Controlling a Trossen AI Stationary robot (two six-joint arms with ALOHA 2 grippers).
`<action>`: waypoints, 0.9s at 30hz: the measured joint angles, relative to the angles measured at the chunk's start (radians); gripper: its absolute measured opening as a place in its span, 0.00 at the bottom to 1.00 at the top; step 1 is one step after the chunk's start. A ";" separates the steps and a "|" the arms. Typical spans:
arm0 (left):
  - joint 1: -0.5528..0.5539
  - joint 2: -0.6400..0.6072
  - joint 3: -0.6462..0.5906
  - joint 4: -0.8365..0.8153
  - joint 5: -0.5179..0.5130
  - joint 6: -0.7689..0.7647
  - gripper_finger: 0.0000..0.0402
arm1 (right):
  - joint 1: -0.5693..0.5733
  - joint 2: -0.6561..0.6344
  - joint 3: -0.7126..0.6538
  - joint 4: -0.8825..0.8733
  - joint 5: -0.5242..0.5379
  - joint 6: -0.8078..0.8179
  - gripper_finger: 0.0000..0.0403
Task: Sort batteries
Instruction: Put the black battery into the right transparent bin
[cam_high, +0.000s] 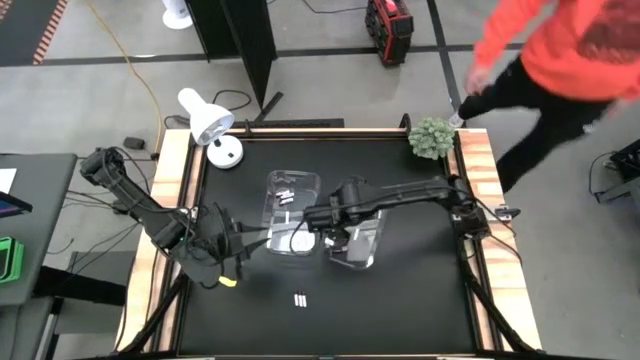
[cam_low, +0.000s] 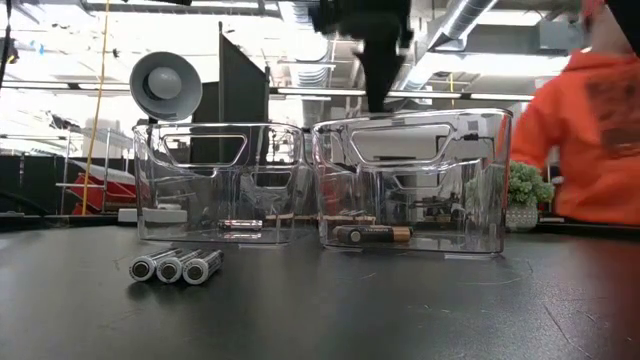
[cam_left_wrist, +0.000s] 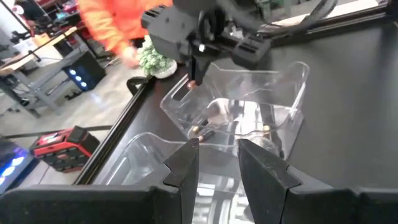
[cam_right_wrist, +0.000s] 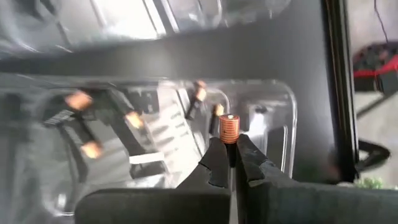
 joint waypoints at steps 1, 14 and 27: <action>0.004 0.000 0.000 -0.005 0.000 0.000 0.27 | -0.007 -0.011 -0.039 0.020 -0.001 0.006 0.00; 0.066 0.000 0.000 -0.046 -0.005 0.022 0.27 | -0.142 -0.321 -0.666 0.632 -0.151 -0.085 0.00; 0.121 0.000 0.000 -0.102 0.024 -0.009 0.27 | -0.273 -0.282 -0.836 0.828 -0.287 -0.139 0.00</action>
